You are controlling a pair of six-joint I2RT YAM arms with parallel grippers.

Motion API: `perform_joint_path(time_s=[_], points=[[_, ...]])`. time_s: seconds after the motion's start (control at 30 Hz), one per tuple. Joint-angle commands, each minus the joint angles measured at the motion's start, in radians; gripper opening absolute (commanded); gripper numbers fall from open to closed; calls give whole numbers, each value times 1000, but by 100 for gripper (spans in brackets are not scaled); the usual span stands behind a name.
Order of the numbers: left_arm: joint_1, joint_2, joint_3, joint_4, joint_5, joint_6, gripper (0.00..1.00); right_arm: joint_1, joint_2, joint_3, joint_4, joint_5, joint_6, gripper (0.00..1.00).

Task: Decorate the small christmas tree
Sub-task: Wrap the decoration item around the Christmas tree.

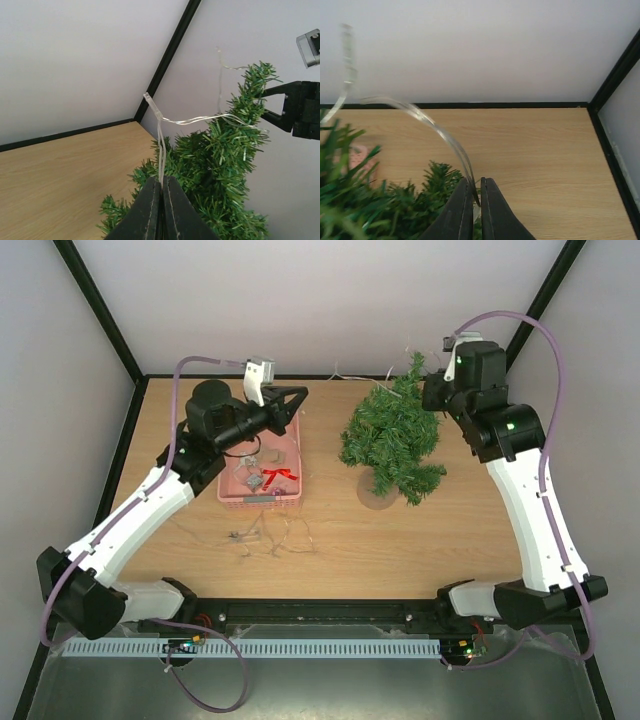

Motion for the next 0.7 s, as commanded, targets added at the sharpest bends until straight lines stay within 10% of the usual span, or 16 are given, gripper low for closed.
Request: perform_joint_path(time_s=[0.0,0.53,0.67], points=[[5,-25,-13,21,56,-25,2,-2,-57,16,-41,-71,63,5],[5,-64,-68,27,114,-21,2,-2,-187,-158,132,-236,143,2],[6,-71,-68,37,149,-25,2,-2,-223,-213,185,-230,146,16]])
